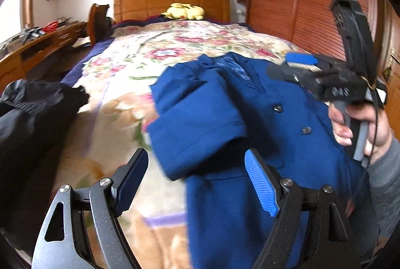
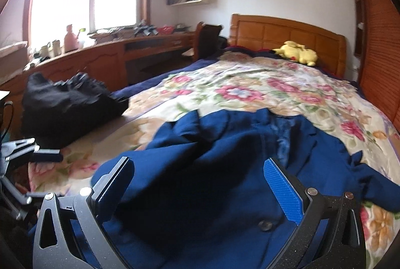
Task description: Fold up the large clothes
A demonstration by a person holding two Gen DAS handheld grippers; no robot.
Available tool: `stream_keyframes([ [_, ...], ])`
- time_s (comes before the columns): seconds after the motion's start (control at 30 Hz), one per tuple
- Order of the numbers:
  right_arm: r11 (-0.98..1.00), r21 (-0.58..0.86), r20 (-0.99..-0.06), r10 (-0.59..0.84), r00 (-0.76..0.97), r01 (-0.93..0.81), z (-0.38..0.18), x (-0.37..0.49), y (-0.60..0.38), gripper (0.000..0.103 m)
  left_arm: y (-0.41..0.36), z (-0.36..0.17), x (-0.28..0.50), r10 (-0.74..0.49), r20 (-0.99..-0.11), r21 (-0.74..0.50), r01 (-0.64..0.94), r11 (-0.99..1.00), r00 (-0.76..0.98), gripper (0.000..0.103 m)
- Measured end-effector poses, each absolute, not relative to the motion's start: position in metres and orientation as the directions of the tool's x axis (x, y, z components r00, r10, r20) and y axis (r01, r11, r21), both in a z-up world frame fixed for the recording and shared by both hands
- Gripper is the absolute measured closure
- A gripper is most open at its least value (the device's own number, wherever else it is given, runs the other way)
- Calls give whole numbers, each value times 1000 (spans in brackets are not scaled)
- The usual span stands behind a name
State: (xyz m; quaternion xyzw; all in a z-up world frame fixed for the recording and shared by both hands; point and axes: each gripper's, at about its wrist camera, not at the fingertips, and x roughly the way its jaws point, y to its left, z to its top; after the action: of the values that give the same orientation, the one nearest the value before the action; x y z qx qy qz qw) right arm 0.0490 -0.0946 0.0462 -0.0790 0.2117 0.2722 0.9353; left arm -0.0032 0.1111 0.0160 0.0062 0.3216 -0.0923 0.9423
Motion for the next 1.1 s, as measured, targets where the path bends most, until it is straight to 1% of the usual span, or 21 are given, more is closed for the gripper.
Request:
stream_keyframes([
  [0.13,790,-64,-483,510,712,-610,44,45,-71,2,140,10,0,-153,-595,-83,129,988,789,23],
  [0.27,740,-78,-539,533,652,-668,35,47,-50,8,161,6,2,-120,-590,-92,82,992,799,23],
  [0.4,678,-101,-614,533,582,-728,19,53,-26,13,172,3,2,-81,-591,-74,46,996,803,23],
  [0.53,621,-119,-668,526,525,-774,8,58,-11,14,177,3,0,-58,-584,-56,31,998,810,23],
  [0.63,614,-149,-703,485,520,-775,-2,66,-6,15,180,3,0,-61,-582,-64,30,998,811,23],
  [0.7,622,-164,-715,460,527,-765,-6,73,-5,21,182,3,1,-61,-584,-65,29,997,810,23],
  [0.73,627,-164,-716,455,529,-762,-6,77,-6,29,182,2,1,-62,-584,-66,29,997,809,23],
  [0.8,619,-148,-717,469,515,-771,-7,84,-6,62,182,2,1,-63,-585,-66,30,997,809,23],
  [0.83,615,-154,-713,473,518,-774,-6,86,-7,89,181,2,1,-64,-585,-67,30,997,808,23],
  [0.87,611,-164,-707,475,524,-775,-7,85,-6,93,180,1,2,-66,-586,-71,30,997,808,23],
  [0.9,604,-161,-704,484,519,-781,-7,85,-6,93,179,1,4,-70,-589,-76,31,997,805,23],
  [0.93,602,-148,-703,494,511,-785,-6,87,-8,96,178,0,5,-71,-590,-76,32,997,804,23],
  [1.03,637,-124,-659,520,543,-760,1,84,-16,97,171,2,8,-80,-589,-77,42,996,805,23],
  [1.1,672,-92,-613,543,573,-735,14,85,-32,98,166,4,9,-90,-579,-82,52,995,810,23],
])
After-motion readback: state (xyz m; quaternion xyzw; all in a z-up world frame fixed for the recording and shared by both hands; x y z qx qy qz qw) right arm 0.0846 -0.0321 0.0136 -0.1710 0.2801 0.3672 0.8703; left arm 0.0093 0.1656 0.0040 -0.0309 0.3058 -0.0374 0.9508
